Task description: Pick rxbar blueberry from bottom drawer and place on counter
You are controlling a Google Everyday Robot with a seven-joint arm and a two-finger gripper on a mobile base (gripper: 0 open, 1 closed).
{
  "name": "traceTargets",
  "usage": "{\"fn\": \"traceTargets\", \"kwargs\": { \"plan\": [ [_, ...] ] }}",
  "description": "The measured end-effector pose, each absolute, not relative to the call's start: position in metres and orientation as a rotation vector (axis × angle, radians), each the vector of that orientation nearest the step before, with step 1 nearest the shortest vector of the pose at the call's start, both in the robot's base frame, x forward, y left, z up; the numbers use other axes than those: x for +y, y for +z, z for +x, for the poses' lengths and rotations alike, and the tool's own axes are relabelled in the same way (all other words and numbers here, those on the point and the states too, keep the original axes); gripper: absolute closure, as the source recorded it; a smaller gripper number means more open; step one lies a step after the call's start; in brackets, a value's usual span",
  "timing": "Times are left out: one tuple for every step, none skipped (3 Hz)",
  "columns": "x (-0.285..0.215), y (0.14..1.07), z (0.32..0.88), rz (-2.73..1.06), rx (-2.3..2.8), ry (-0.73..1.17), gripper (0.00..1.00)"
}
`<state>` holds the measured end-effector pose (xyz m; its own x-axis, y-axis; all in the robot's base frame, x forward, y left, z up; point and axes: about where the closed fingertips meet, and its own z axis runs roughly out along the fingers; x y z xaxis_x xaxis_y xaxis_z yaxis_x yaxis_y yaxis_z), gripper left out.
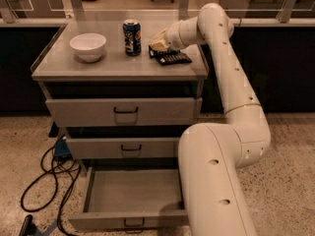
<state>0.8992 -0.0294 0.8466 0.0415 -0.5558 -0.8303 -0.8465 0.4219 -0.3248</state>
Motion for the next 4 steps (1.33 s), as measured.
{"fn": "traceTargets", "kwargs": {
  "plan": [
    [-0.0264,0.8384,0.9003,-1.254,1.641,0.359,0.82],
    [-0.0264,0.8383,0.9003,-1.254,1.641,0.359,0.58],
    [-0.0264,0.8383,0.9003,-1.255,1.641,0.359,0.35],
    [-0.0263,0.8383,0.9003,-1.255,1.641,0.359,0.12]
  ]
}}
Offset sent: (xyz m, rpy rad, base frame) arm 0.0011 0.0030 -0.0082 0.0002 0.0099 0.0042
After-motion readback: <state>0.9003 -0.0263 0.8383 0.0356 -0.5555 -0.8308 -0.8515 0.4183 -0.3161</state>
